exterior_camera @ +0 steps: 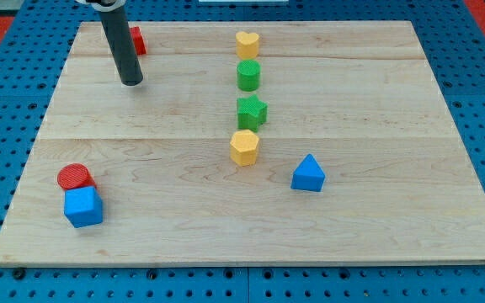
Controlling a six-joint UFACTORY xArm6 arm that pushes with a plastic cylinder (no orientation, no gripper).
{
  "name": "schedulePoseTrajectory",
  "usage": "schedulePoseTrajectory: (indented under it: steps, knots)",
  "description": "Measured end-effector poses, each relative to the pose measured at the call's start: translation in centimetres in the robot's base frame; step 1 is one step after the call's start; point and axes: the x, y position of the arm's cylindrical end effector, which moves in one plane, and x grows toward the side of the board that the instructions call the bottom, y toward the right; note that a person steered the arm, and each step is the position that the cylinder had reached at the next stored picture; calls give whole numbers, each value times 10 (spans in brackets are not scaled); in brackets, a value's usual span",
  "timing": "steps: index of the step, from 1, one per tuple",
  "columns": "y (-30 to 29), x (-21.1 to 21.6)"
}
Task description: Put the green circle to the right of the yellow heart
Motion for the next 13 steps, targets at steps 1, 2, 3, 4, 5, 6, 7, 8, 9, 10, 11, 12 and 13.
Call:
schedulePoseTrajectory:
  steps: [1, 2, 3, 4, 5, 6, 7, 8, 9, 10, 11, 12, 13]
  knots:
    - [0, 0]
    - [5, -10]
    - [39, -15]
    - [97, -10]
    - [198, -10]
    - [256, -9]
    - [350, -31]
    - [367, -20]
    - [395, -3]
    - [446, -14]
    - [425, -59]
    - [418, -47]
    - [403, -19]
